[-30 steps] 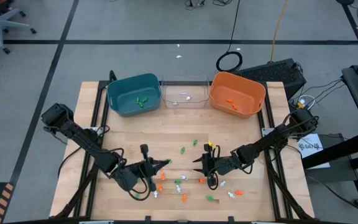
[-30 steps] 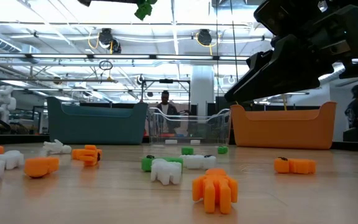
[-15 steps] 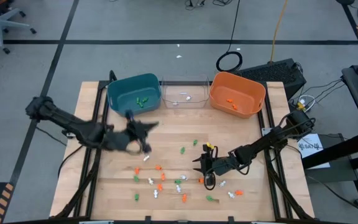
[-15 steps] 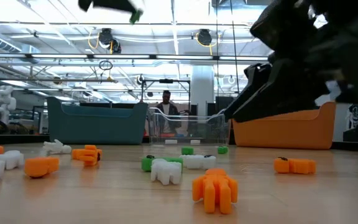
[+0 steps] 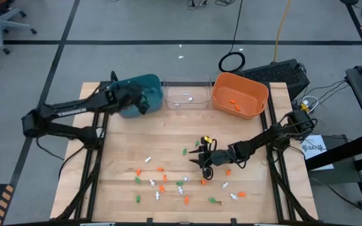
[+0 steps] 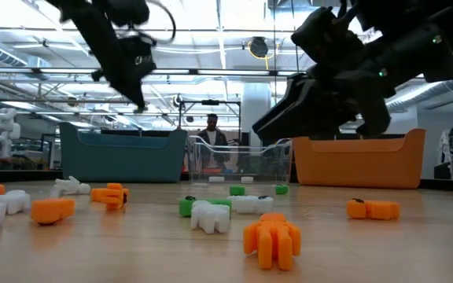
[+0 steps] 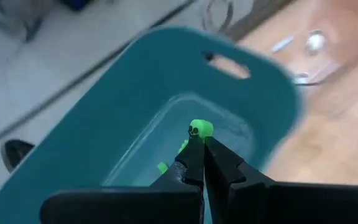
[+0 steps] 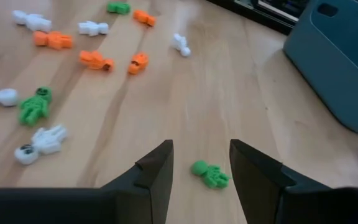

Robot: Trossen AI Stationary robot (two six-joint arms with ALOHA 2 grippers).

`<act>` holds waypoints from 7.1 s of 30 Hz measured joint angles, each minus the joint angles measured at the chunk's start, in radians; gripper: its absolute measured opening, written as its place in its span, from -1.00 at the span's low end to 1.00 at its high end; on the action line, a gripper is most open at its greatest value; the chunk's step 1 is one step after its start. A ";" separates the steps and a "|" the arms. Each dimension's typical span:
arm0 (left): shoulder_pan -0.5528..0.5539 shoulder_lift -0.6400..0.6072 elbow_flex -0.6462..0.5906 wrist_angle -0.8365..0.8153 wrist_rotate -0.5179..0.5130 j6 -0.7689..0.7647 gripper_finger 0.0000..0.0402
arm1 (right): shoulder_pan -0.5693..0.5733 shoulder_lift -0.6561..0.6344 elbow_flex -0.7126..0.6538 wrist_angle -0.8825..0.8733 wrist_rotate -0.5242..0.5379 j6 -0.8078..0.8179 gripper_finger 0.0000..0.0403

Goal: Sort Halloween decoration
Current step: Put the green skeleton toy into the blue bin, then put the orange skeleton toy into the orange bin

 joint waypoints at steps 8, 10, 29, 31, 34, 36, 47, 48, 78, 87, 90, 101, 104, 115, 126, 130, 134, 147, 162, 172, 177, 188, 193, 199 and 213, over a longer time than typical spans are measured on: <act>0.131 0.157 0.002 0.043 0.127 0.019 -1.00 | -0.016 0.000 0.000 0.004 -0.003 -0.046 -0.30; 0.136 0.191 0.002 0.058 0.127 0.017 -1.00 | -0.021 0.000 0.000 0.004 -0.003 -0.053 -0.30; 0.147 0.281 0.002 -0.003 0.067 -0.110 -0.63 | -0.029 0.000 0.000 -0.015 -0.004 -0.019 -0.30; 0.143 0.279 0.002 -0.039 0.045 -0.140 -0.56 | -0.029 -0.001 0.000 -0.018 -0.004 -0.019 -0.30; 0.129 0.278 0.002 -0.046 0.024 -0.140 -0.52 | -0.029 -0.001 0.000 -0.017 -0.004 0.003 -0.30; 0.115 0.266 0.002 -0.049 0.022 -0.141 -0.51 | -0.026 -0.001 0.000 -0.014 -0.004 0.026 -0.30; -0.226 0.062 0.003 -0.005 -0.021 -0.240 -0.51 | 0.000 -0.001 0.000 -0.014 -0.005 0.138 -0.30; -0.278 0.061 0.003 0.005 -0.024 -0.259 -0.51 | 0.000 -0.001 0.000 -0.013 -0.005 0.139 -0.30; -1.179 0.414 0.002 0.542 -0.297 -0.365 -0.51 | 0.053 -0.001 0.000 0.034 -0.177 0.340 -0.30; -1.208 0.468 0.002 0.549 -0.307 -0.370 -0.51 | 0.104 -0.005 0.070 -0.129 -0.367 0.400 -0.30; -1.197 0.469 0.002 0.560 -0.317 -0.345 -0.51 | 0.135 -0.005 0.161 -0.379 -0.355 0.431 -0.30; -1.188 0.469 0.002 0.565 -0.317 -0.319 -0.51 | 0.284 -0.006 0.373 -0.914 -0.129 0.572 -0.30; -1.187 0.469 0.002 0.565 -0.317 -0.319 -0.51 | 0.291 0.011 0.374 -0.913 -0.094 0.576 -0.30; -1.175 0.469 0.002 0.567 -0.317 -0.318 -0.51 | 0.292 0.137 0.374 -0.887 -0.024 0.575 -0.30; -1.175 0.469 0.002 0.564 -0.317 -0.297 -0.51 | 0.259 0.181 0.377 -0.869 -0.056 0.584 -0.42; -1.175 0.469 0.002 0.564 -0.317 -0.298 -0.51 | 0.259 0.181 0.376 -0.869 -0.058 0.583 -0.65; -1.175 0.468 0.002 0.565 -0.317 -0.298 -0.51 | 0.259 0.181 0.376 -0.867 -0.059 0.578 -0.92; -1.175 0.468 0.002 0.571 -0.317 -0.299 -0.51 | 0.266 0.099 0.370 -0.873 -0.042 0.516 -0.99; -1.170 0.469 0.002 0.613 -0.317 -0.300 -0.51 | 0.398 -0.121 0.373 -0.881 0.187 0.289 -1.00; -1.168 0.468 0.002 0.725 -0.317 -0.224 -0.51 | 0.489 -0.167 0.373 -0.952 0.381 -0.094 -1.00; -1.167 0.468 0.002 0.725 -0.317 -0.220 -0.51 | 0.496 -0.167 0.373 -0.966 0.402 -0.313 -1.00; -1.140 0.468 0.002 0.725 -0.317 -0.214 -0.51 | 0.488 -0.167 0.373 -0.964 0.452 -0.465 -1.00; -1.119 0.468 0.002 0.725 -0.317 -0.214 -0.51 | 0.488 -0.167 0.373 -0.964 0.452 -0.487 -1.00; -1.096 0.468 0.002 0.725 -0.316 -0.214 -0.51 | 0.488 -0.167 0.374 -0.964 0.451 -0.460 -1.00; -1.090 0.468 0.002 0.726 -0.312 -0.191 -0.51 | 0.488 -0.167 0.374 -0.963 0.444 -0.144 -1.00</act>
